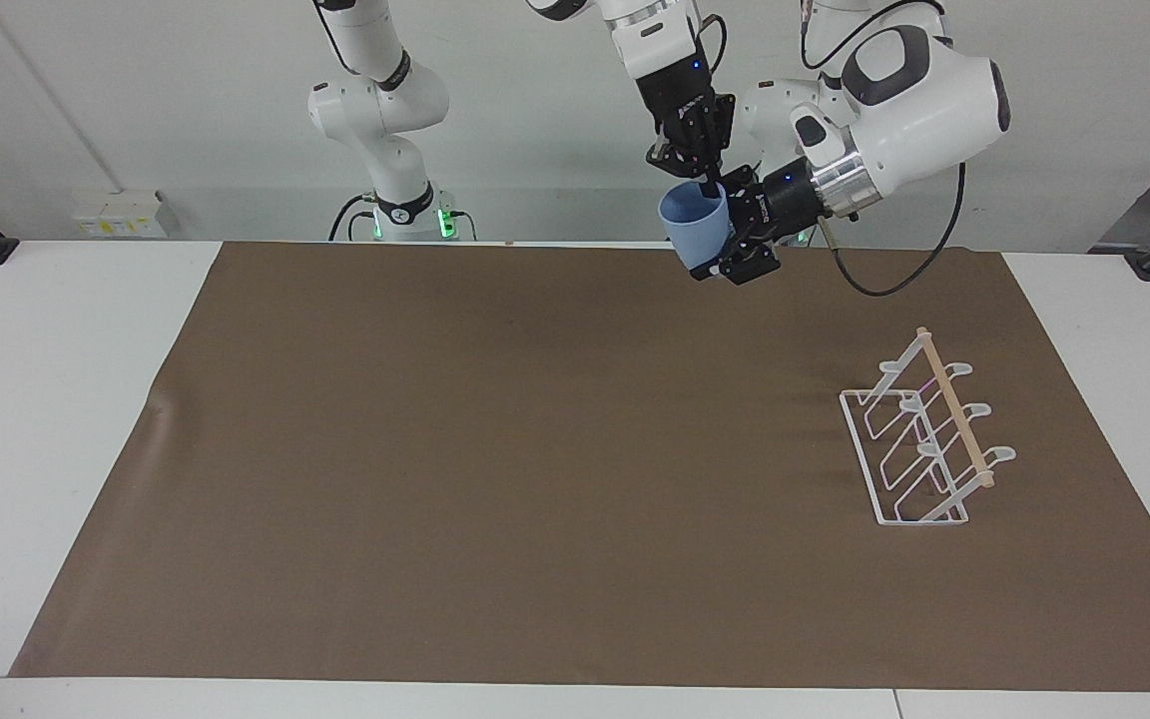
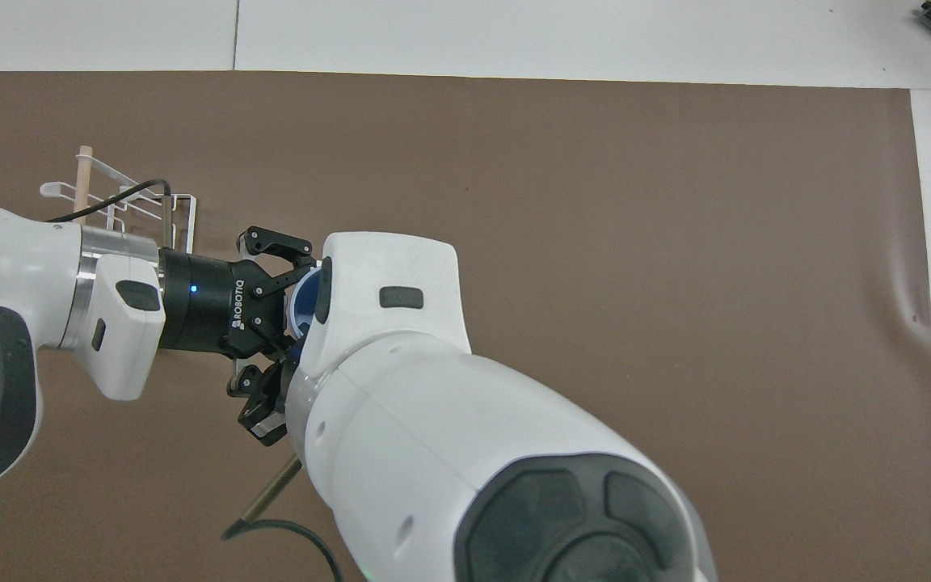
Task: Hang cup on cup holder
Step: 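Close the left gripper on the cup held by the right gripper, then carry the cup to the rack while the right gripper releases and withdraws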
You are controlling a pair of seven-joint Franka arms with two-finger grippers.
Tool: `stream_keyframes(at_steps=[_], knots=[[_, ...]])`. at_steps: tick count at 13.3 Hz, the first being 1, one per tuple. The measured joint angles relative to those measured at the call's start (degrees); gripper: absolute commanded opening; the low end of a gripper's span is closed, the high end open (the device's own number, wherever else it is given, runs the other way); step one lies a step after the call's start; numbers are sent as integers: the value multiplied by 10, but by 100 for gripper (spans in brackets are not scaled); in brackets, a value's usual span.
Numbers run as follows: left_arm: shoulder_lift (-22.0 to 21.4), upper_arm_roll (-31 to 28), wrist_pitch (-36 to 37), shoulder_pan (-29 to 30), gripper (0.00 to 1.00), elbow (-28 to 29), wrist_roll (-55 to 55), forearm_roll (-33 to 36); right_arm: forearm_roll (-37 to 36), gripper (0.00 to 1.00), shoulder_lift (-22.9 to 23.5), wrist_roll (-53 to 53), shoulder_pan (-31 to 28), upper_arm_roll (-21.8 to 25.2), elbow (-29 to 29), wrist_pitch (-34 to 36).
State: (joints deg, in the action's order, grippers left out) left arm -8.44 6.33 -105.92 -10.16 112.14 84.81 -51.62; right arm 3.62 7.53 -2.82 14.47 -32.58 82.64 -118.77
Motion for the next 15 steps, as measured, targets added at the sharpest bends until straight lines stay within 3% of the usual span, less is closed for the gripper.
stream_keyframes(at_steps=[3,8,13,15], knots=[[0,-2,1,0,0,-1,0,0,0,37,3,0,-4,1,0,-8],[-2,-2,1,0,0,-1,0,15,0,64,5,0,-4,1,0,-8],[-2,-7,0,10,0,0,-10,77,0,66,5,0,-16,1,0,-8],[-1,-7,0,19,0,1,-23,137,0,66,5,0,-18,1,0,-8]])
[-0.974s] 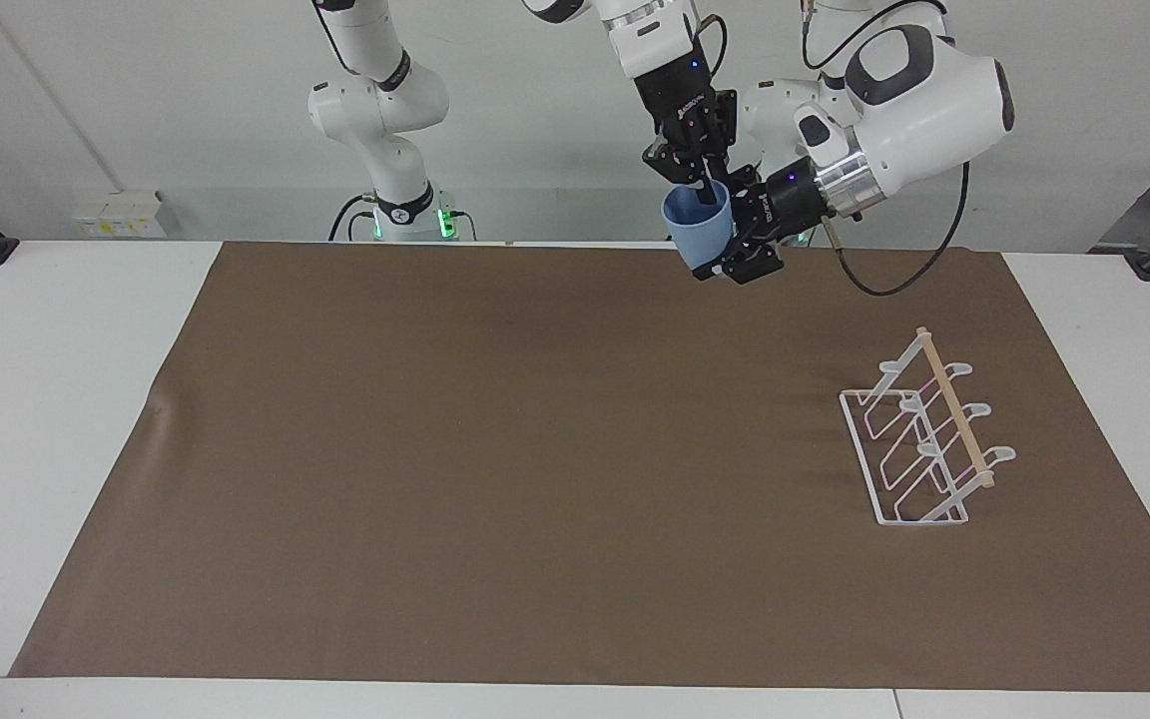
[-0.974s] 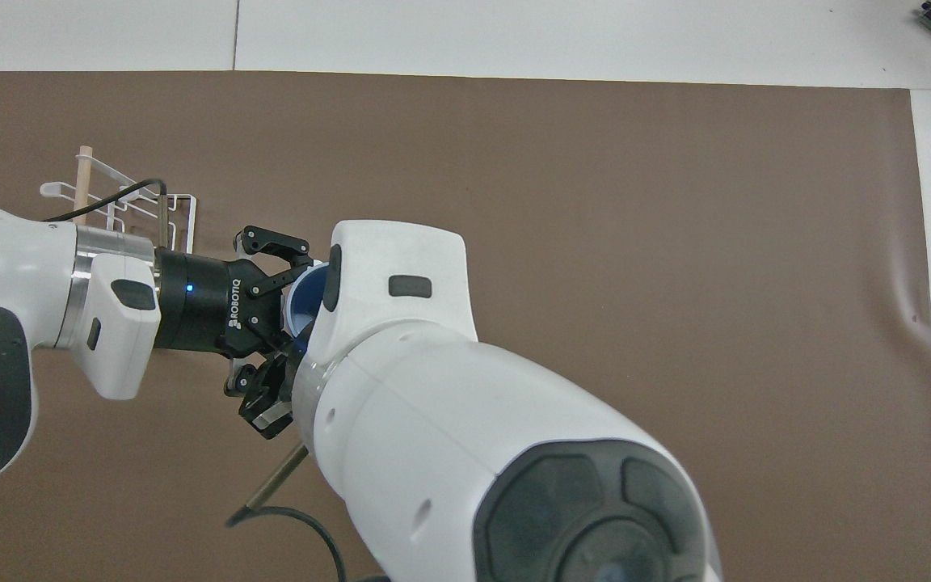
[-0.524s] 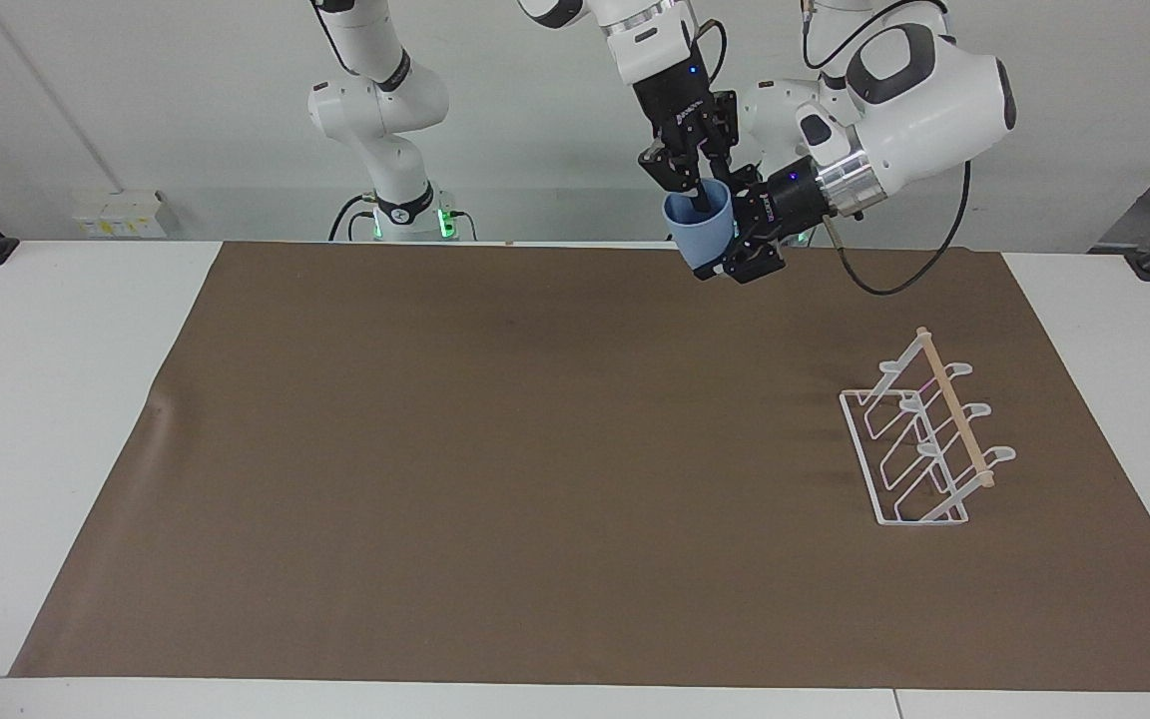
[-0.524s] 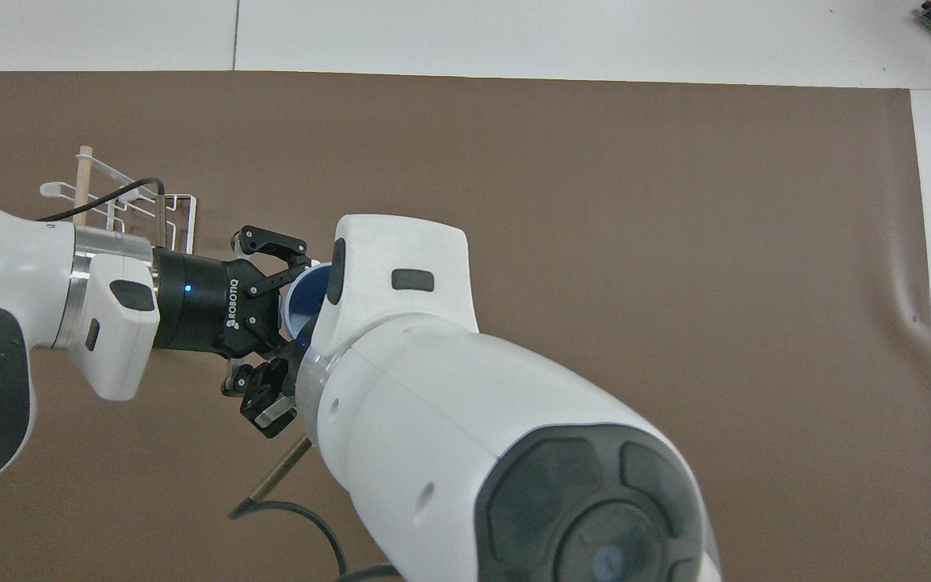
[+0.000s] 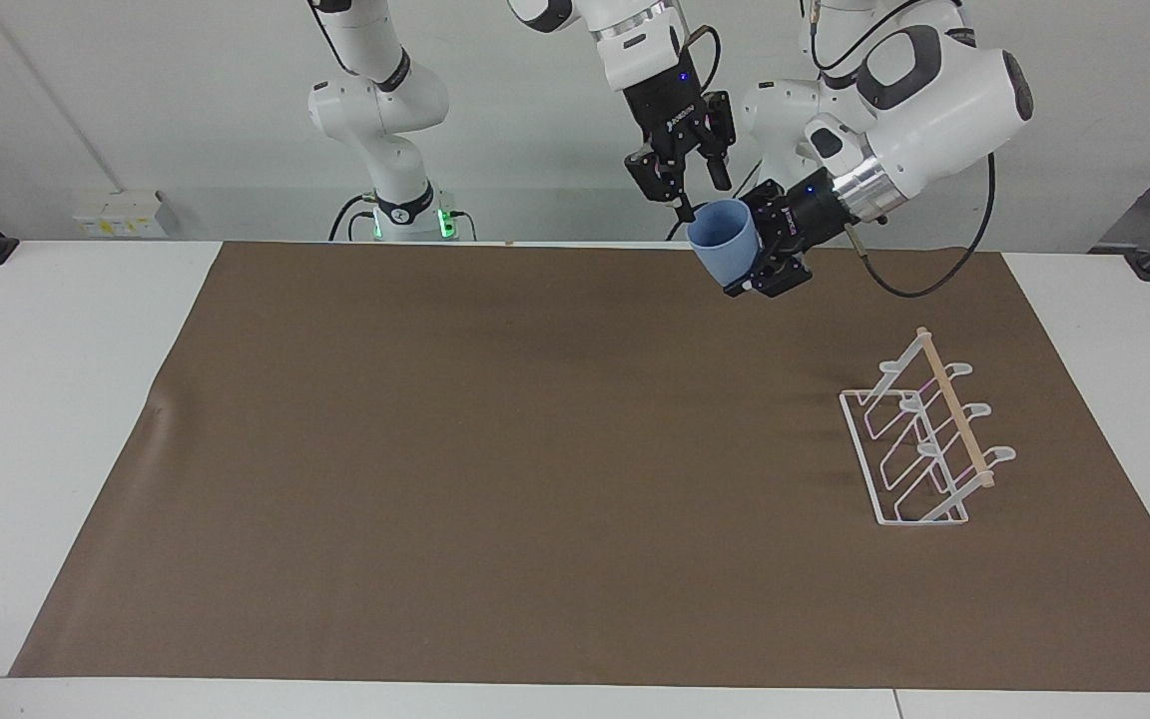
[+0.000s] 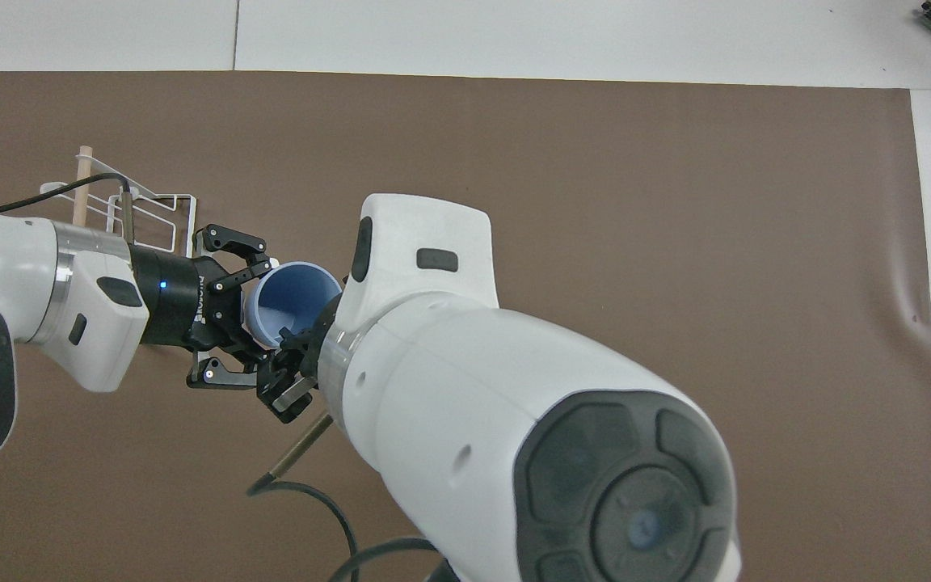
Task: Hang cup on cup holder
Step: 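Carry the cup to the rack while the right gripper releases and withdraws, then hang the cup on the rack peg with the left gripper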
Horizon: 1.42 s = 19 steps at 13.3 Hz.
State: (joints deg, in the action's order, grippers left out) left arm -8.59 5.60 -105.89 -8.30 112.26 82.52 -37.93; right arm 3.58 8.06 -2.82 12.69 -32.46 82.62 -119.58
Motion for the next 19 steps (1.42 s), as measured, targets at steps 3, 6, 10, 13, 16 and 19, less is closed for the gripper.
stream_keyframes(at_steps=[3,6,10,13,16,19], knots=[[0,-1,1,11,0,6,-17,116,1,65,-2,0,-16,0,-1,5],[0,-2,-1,22,0,10,-26,233,20,65,-14,2,-51,1,-4,48],[0,-1,-15,26,0,15,-40,347,26,66,-35,32,-127,3,-6,158],[0,2,-24,26,0,15,-55,434,26,69,-37,46,-197,6,-4,229],[0,1,-23,26,0,8,-80,517,25,74,-42,46,-251,7,11,261],[1,1,-19,26,0,2,-104,599,25,74,-68,46,-280,8,62,263]])
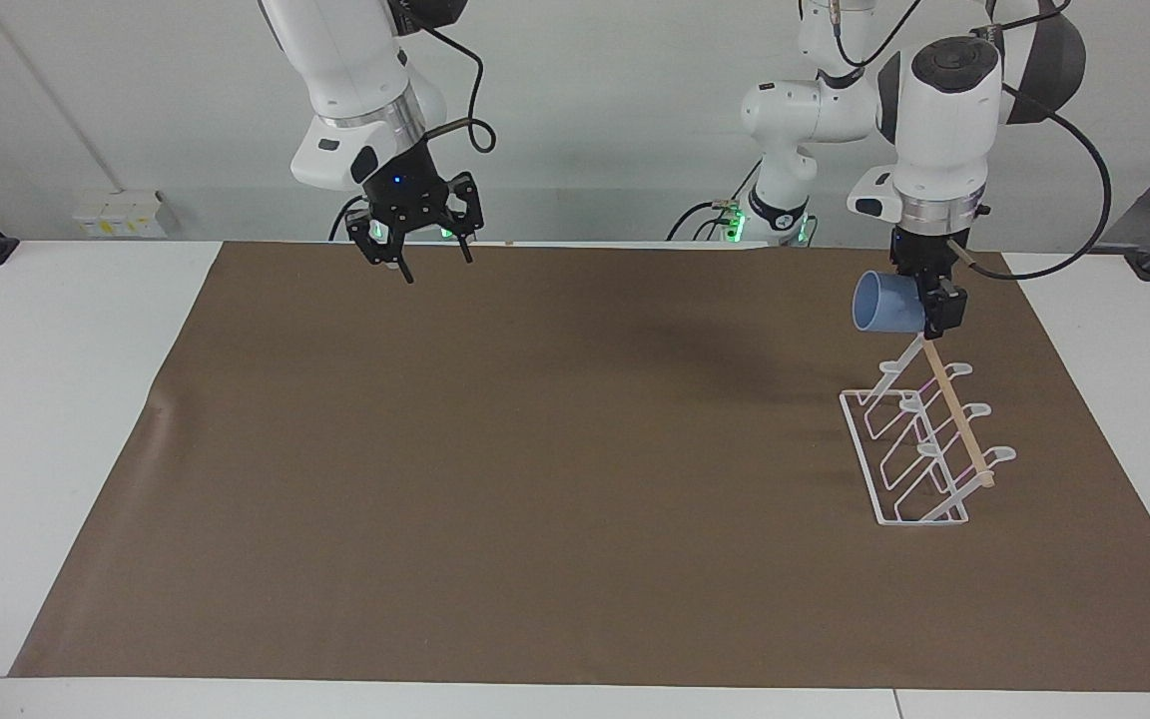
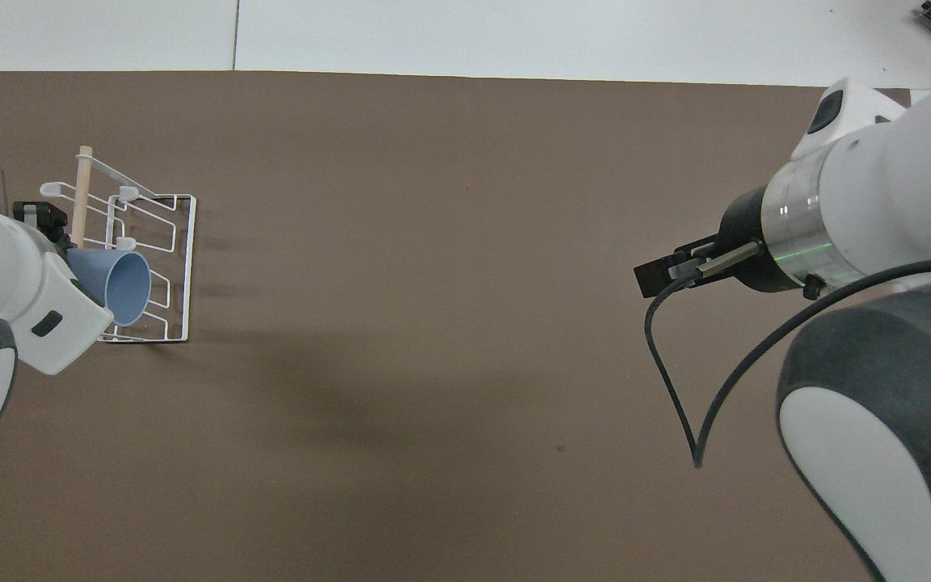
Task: Hang cup on cup holder
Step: 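Hang the cup on the rack peg with the left gripper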
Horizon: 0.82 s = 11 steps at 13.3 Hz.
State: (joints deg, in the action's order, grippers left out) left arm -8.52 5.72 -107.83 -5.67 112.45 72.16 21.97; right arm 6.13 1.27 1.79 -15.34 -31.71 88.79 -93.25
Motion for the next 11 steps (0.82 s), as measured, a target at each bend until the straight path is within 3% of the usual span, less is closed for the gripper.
stream_keyframes(at_steps=[5,11], knots=[[45,7,48,-7,0,-64,-22,121,0,77,-70,0,-42,1,109,-2],[128,12,87,-49,0,-100,-112,277,0,77,-78,43,-90,8,149,-40]])
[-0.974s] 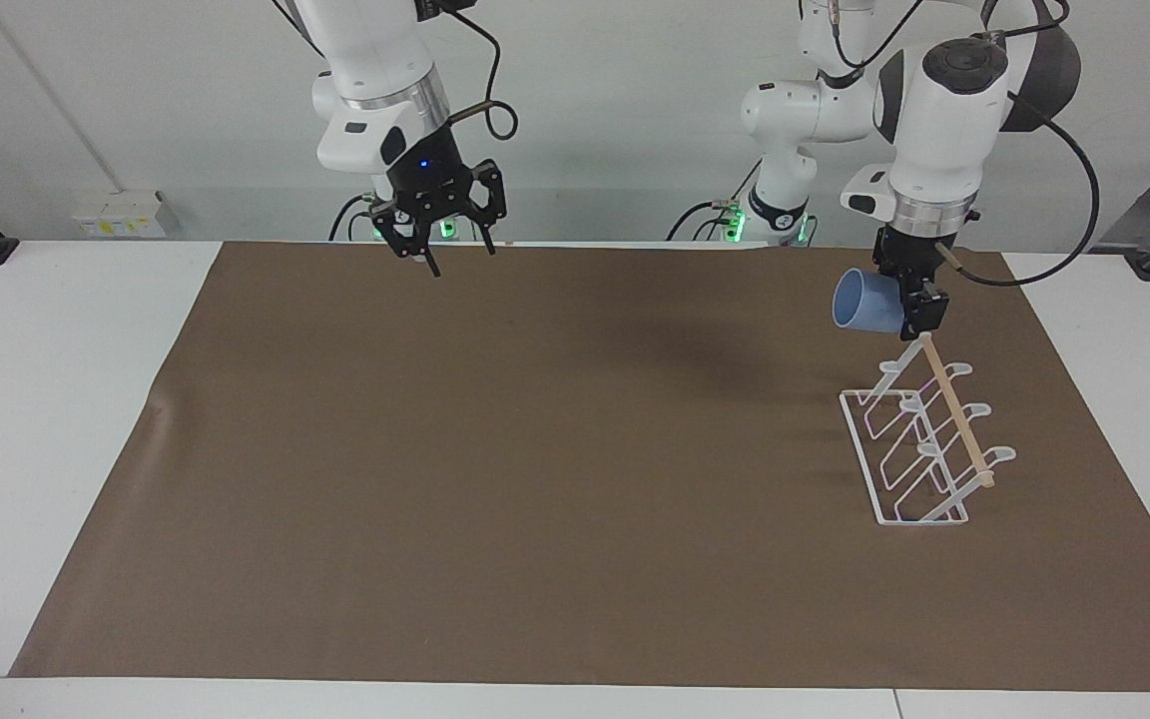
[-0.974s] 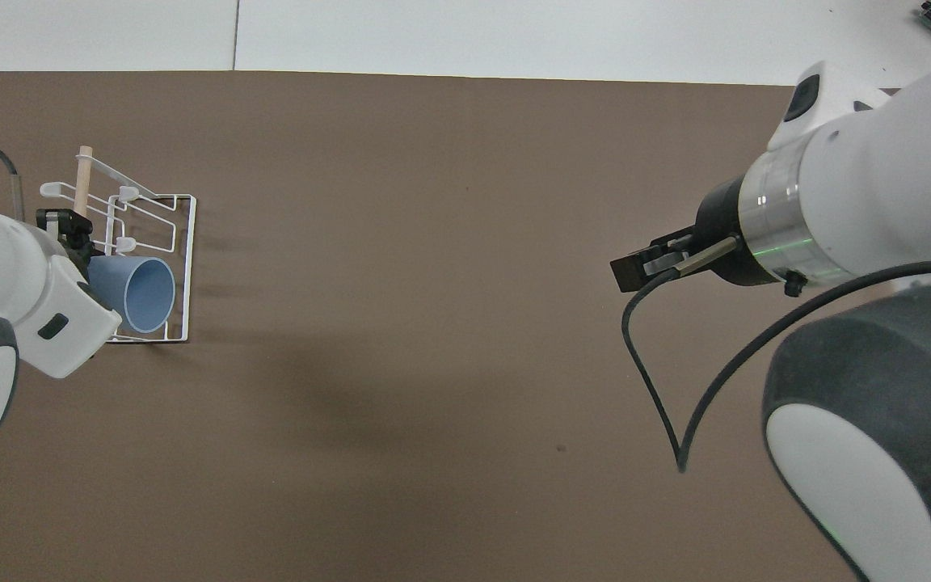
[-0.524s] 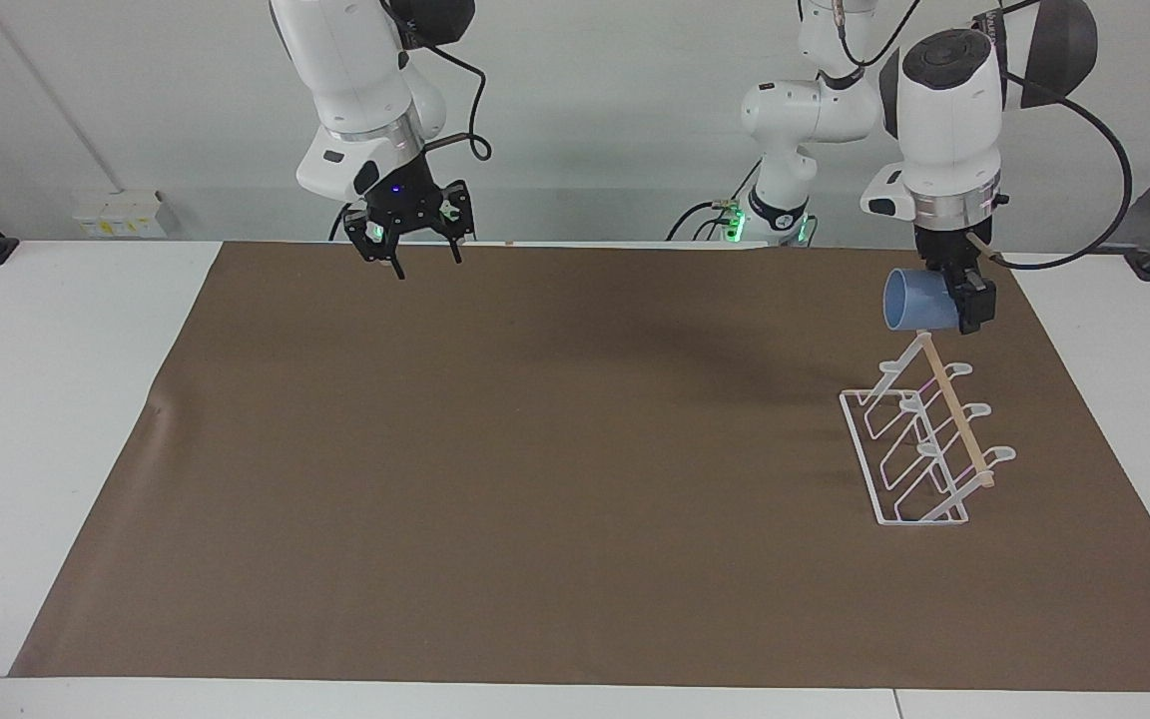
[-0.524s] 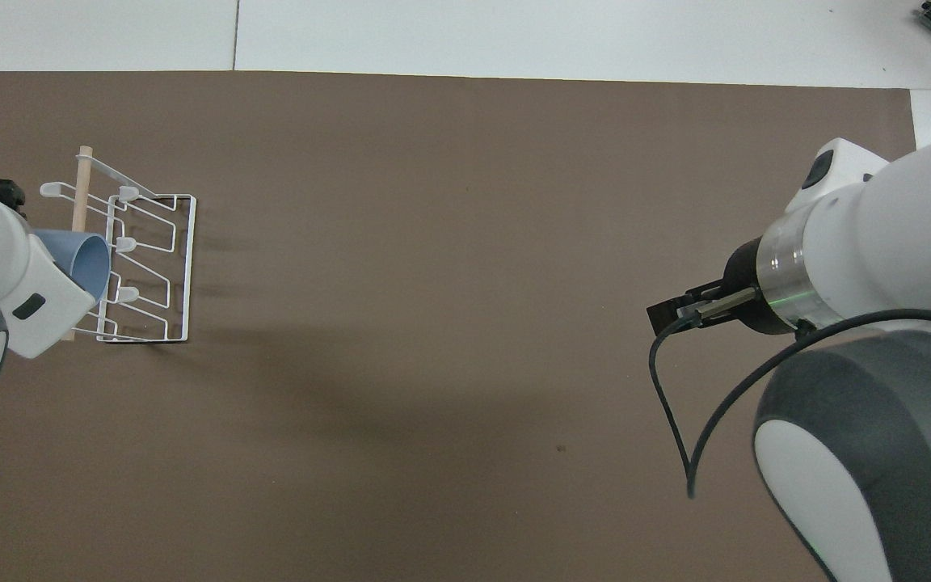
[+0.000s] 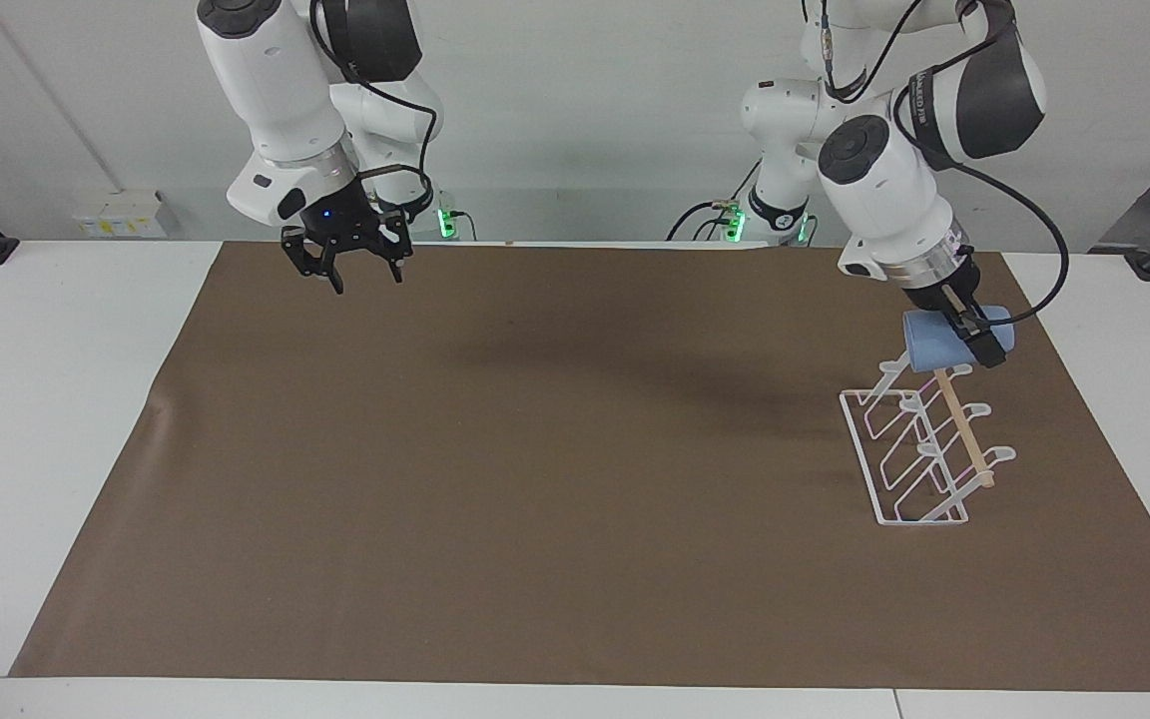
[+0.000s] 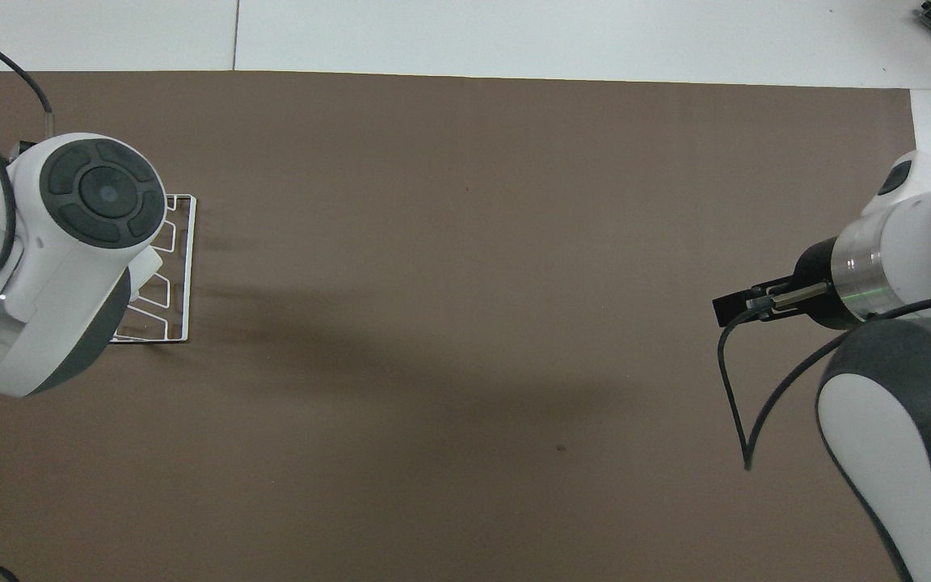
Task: Hang cup on cup holder
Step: 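Hang the cup on the rack peg with the left gripper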
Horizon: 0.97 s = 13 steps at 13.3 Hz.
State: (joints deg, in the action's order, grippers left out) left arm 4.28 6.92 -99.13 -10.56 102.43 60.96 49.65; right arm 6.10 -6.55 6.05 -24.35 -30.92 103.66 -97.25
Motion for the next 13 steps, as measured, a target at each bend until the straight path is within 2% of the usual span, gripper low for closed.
stream_keyframes(at_steps=[3,6,8,13], knots=[[16,0,4,-5,0,0,-59,58,0,77,-4,0,37,44,7,-2],[27,0,9,-9,0,3,-118,99,0,77,-6,0,125,140,21,-21],[56,1,27,-24,0,3,-158,148,0,77,-6,0,175,197,29,-24],[118,1,76,-50,0,-10,-202,230,-11,77,-6,0,187,210,30,-25]])
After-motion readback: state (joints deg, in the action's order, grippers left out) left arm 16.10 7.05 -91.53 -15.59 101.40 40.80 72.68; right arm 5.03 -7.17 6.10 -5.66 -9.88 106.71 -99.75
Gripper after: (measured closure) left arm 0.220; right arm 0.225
